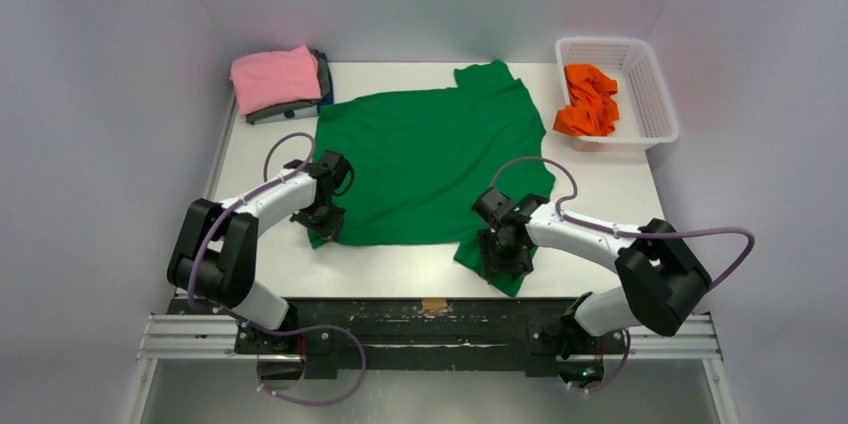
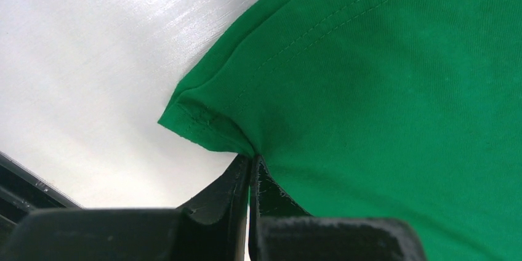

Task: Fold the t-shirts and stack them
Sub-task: Grab the side of the flattened tshirt closest away from the robot with both arms

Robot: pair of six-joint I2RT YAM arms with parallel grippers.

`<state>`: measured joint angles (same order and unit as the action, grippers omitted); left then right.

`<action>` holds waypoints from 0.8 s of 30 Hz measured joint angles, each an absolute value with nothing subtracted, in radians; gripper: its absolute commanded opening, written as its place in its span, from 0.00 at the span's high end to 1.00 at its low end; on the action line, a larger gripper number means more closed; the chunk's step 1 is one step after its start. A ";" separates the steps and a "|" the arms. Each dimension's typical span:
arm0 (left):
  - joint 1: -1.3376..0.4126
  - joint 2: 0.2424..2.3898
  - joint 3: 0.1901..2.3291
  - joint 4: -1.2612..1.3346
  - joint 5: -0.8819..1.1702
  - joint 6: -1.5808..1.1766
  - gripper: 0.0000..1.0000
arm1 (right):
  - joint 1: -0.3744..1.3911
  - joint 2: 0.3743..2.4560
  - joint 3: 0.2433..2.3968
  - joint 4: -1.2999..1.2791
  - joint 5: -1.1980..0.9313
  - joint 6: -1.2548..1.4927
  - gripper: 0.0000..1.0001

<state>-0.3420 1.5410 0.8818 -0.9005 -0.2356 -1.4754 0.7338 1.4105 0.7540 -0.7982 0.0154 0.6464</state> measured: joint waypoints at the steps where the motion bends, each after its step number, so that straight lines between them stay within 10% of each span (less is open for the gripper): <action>1: -0.342 1.541 0.879 -0.895 -0.234 -1.472 1.00 | 0.734 1.415 0.746 -0.794 0.022 0.654 0.55; 7: -0.342 1.538 0.868 -0.880 -0.223 -1.454 1.00 | 0.734 1.419 0.732 -0.795 0.046 0.702 1.00; 24: -0.377 1.260 0.652 -0.916 -0.125 -1.441 1.00 | 0.734 1.129 0.651 -1.026 0.059 0.830 1.00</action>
<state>-0.3771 1.2598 0.6521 -0.9161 -0.1249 -1.4414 0.7341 1.1286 0.6506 -1.0260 0.0589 0.8299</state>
